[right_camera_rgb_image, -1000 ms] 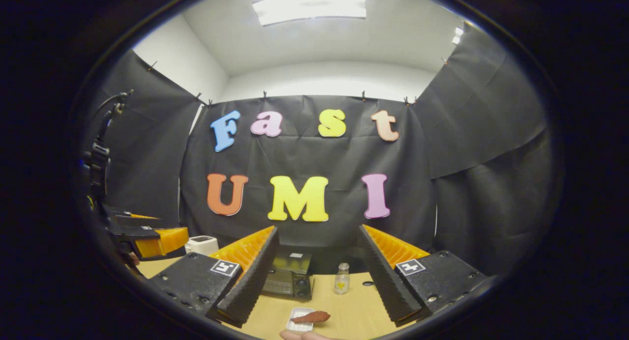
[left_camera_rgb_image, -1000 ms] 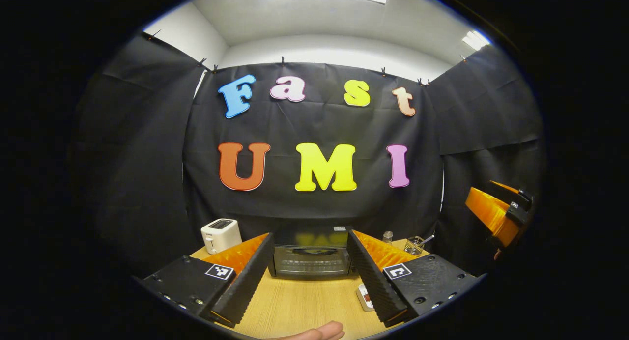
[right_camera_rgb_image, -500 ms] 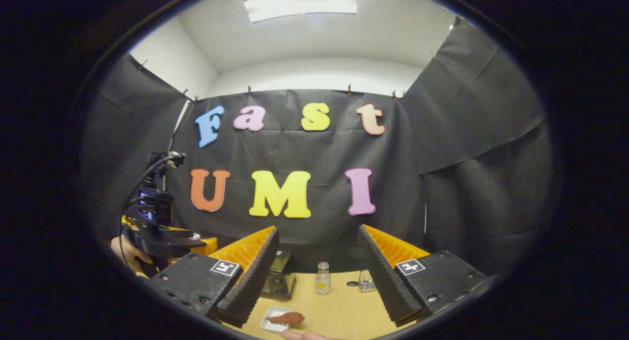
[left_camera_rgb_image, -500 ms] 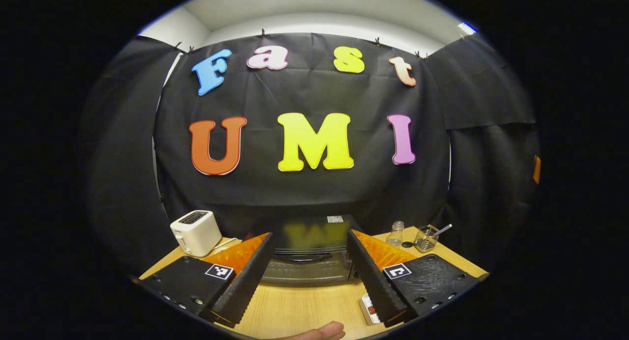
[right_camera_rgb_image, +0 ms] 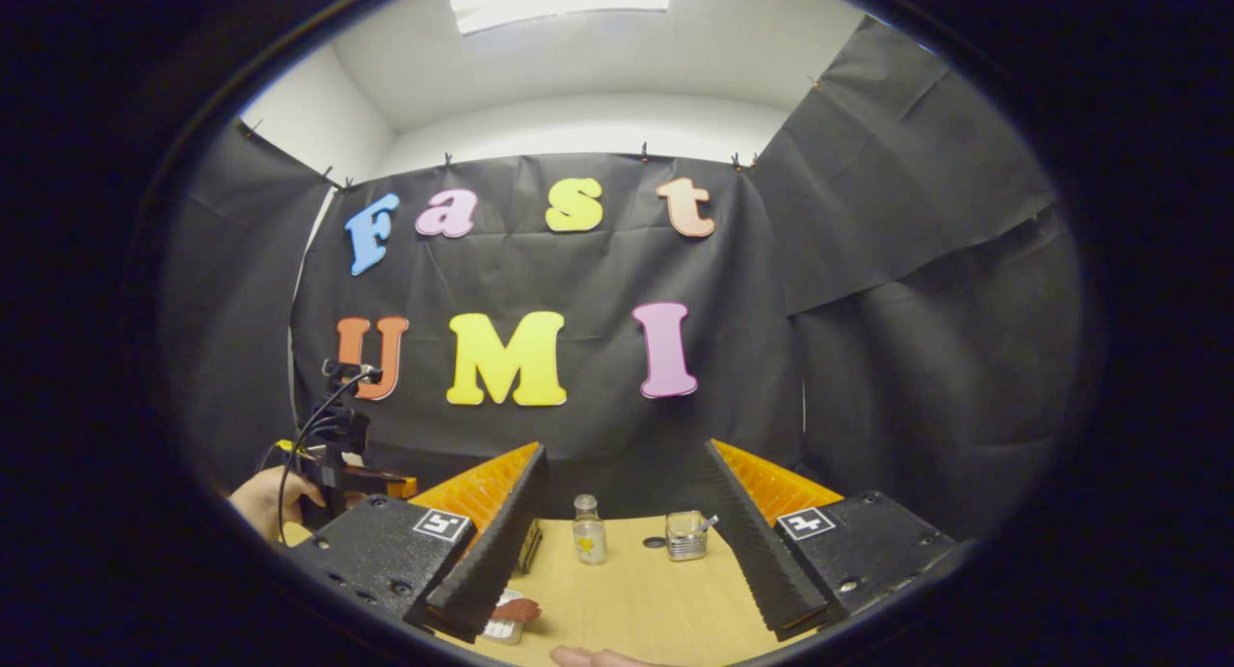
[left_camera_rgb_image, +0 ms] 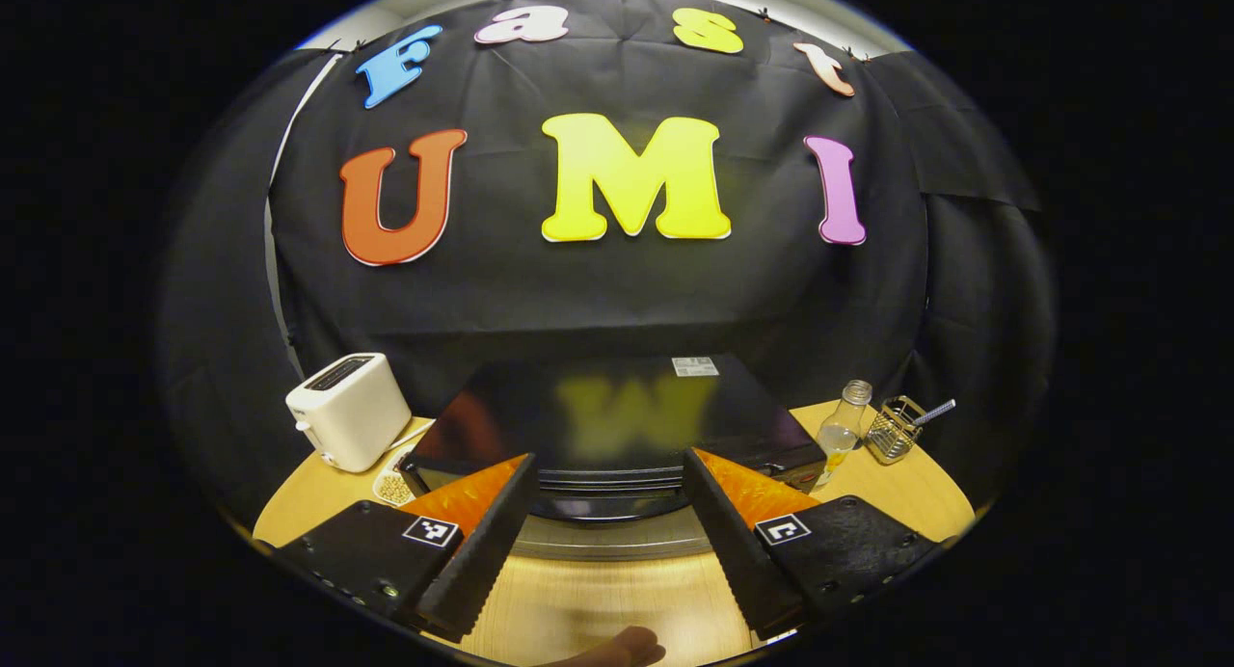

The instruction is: Open the electric oven with the left hand, put the food in, and close the electric oven.

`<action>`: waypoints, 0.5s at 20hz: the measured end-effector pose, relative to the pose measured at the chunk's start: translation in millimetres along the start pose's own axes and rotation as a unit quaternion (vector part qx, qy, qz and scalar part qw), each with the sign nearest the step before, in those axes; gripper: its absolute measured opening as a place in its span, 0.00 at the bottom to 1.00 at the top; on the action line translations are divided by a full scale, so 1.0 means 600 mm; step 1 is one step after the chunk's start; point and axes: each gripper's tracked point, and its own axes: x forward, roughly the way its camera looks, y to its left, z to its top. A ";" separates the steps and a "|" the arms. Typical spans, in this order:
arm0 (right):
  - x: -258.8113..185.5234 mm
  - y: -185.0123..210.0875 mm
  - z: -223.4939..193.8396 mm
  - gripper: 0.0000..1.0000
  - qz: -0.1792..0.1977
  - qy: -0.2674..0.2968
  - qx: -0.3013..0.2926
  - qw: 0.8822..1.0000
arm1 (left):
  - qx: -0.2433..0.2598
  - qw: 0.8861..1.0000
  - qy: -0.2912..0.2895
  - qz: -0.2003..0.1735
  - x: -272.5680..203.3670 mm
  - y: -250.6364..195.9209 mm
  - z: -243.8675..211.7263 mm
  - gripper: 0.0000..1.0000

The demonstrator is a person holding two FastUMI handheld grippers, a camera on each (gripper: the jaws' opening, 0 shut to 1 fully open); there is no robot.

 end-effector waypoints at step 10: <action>-0.010 0.003 -0.006 1.00 0.006 0.012 0.009 1.000 | 0.002 0.999 0.031 -0.011 0.032 0.006 -0.042 0.96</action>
